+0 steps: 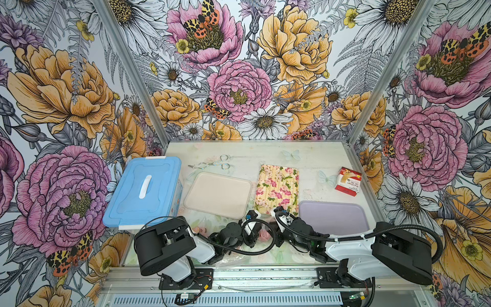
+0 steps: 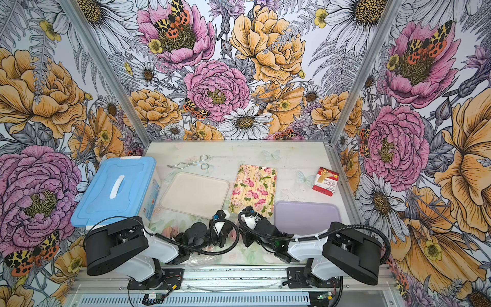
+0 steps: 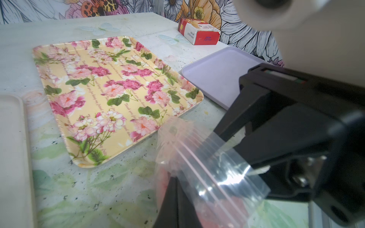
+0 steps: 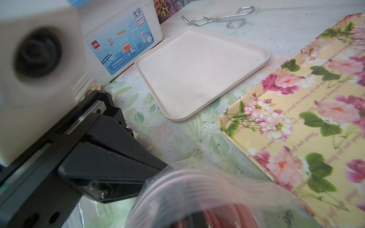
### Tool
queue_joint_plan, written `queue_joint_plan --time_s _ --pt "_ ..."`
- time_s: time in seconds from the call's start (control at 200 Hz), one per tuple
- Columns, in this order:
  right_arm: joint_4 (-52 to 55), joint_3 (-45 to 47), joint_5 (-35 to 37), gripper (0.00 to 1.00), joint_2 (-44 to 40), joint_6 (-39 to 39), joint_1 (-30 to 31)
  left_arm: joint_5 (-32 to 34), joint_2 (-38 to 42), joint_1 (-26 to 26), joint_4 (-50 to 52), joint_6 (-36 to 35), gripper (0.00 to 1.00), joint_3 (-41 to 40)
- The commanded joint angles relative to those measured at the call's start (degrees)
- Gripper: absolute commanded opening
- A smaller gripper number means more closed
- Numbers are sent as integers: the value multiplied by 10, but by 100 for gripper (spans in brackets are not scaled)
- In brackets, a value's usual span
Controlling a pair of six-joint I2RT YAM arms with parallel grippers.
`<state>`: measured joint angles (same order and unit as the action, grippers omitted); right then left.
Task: Pour cookies out of the ziploc bag
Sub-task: Open the ziploc bag at the center of the board.
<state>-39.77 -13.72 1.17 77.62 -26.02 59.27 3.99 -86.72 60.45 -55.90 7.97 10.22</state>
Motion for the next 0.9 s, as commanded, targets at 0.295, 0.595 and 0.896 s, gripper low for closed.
queue_joint_plan --time_s 0.295,0.595,0.896 --pt "-8 11 21 0 -55 -3 -3 24 31 6 16 4 0 -10" --pt "51 25 60 0 -104 0 -3 91 60 13 97 21 0 -2" --pt "39 44 3 0 -122 29 -3 45 86 34 75 -22 10 -8"
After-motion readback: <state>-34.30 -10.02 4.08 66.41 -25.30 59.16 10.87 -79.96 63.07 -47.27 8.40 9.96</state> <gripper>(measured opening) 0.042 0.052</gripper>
